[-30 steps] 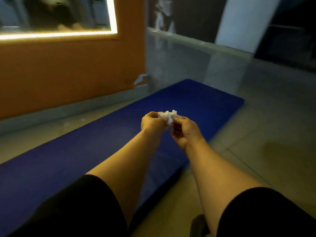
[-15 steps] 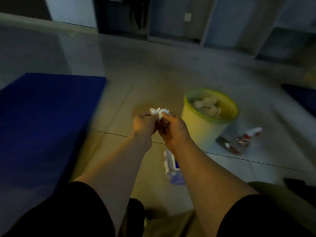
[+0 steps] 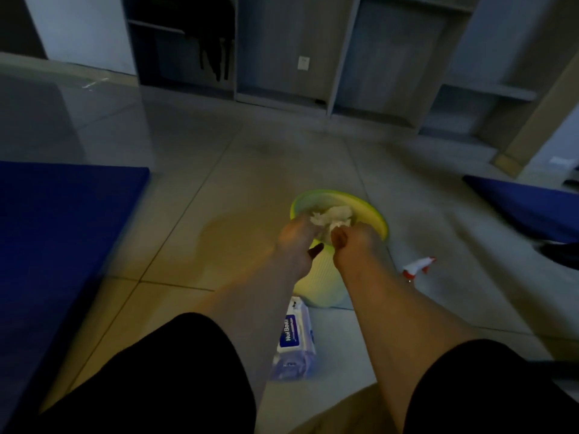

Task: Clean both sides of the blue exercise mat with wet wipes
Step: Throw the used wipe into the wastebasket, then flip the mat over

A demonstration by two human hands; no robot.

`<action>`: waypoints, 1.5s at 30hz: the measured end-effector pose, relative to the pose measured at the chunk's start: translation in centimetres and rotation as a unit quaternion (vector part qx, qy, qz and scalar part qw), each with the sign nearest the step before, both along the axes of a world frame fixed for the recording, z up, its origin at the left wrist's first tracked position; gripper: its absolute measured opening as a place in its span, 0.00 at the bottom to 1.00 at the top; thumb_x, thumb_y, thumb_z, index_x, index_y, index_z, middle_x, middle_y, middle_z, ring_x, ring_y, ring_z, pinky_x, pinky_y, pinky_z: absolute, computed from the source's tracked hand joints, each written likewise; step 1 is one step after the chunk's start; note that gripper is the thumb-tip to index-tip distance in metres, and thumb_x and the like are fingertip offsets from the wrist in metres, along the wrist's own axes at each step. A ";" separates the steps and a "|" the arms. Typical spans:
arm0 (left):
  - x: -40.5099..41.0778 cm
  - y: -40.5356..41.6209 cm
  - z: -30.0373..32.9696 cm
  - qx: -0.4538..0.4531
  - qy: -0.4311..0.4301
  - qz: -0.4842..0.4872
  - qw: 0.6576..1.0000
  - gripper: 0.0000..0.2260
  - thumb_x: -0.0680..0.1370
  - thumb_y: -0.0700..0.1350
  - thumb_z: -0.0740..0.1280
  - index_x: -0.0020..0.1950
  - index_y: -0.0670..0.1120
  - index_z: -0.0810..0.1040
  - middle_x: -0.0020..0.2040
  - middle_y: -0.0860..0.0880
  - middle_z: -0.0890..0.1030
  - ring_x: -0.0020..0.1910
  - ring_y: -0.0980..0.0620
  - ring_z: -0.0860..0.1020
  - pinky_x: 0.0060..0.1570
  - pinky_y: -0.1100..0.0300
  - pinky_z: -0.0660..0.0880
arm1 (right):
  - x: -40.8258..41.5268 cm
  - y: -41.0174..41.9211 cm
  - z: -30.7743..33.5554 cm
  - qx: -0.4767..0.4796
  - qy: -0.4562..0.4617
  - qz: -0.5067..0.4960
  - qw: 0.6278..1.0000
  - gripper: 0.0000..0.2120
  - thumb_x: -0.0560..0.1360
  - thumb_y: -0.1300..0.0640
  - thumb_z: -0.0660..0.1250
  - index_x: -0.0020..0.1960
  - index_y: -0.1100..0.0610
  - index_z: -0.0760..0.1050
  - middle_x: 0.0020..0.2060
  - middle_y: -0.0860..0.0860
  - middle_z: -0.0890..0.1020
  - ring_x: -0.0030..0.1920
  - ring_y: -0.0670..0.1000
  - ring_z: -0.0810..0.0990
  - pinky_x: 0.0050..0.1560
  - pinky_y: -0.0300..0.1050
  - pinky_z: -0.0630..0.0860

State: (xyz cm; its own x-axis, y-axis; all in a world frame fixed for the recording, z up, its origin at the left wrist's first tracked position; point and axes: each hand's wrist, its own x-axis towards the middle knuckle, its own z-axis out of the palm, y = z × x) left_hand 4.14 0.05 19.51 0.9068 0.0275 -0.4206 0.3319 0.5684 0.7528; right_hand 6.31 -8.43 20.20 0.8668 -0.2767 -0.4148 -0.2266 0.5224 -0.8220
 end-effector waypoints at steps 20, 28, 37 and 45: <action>-41.5 29.0 -17.4 0.363 0.389 0.456 0.714 0.15 0.79 0.40 0.64 0.66 0.45 0.75 0.61 0.45 0.78 0.59 0.45 0.77 0.54 0.54 0.74 | -32.4 37.8 -18.1 -0.339 -0.130 0.744 0.561 0.06 0.71 0.64 0.68 0.48 0.62 0.80 0.40 0.55 0.80 0.41 0.52 0.79 0.44 0.47 0.76; -53.7 25.6 -23.2 0.474 0.476 0.269 0.690 0.35 0.76 0.46 0.68 0.79 0.47 0.54 0.79 0.48 0.52 0.78 0.51 0.49 0.75 0.56 0.51 | -44.9 37.4 -22.7 -0.471 -0.505 0.722 -0.048 0.42 0.72 0.50 0.67 0.77 0.58 0.46 0.76 0.54 0.49 0.76 0.53 0.48 0.74 0.49 0.51; -55.5 24.6 -26.8 0.582 0.504 0.106 0.629 0.38 0.79 0.41 0.62 0.79 0.46 0.38 0.79 0.46 0.37 0.77 0.48 0.36 0.76 0.45 0.40 | -46.6 36.5 -27.2 -0.500 -0.654 0.565 -0.049 0.33 0.53 0.61 0.79 0.57 0.68 0.78 0.54 0.65 0.80 0.54 0.63 0.80 0.49 0.56 0.80; -56.8 26.2 -26.5 0.685 0.443 0.157 0.556 0.35 0.58 0.45 0.80 0.64 0.40 0.78 0.64 0.42 0.78 0.63 0.43 0.77 0.58 0.40 0.75 | -47.5 37.2 -25.6 -0.466 -0.727 0.503 0.030 0.07 0.67 0.61 0.65 0.45 0.60 0.75 0.38 0.57 0.79 0.41 0.59 0.80 0.43 0.52 0.80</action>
State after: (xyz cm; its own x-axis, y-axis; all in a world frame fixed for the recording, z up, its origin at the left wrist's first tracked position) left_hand -52.64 26.22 -7.03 0.2204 0.9714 -0.0881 0.9643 -0.2033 0.1699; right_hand -41.16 28.73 -5.43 -0.4548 0.8894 0.0455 0.8876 0.4485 0.1046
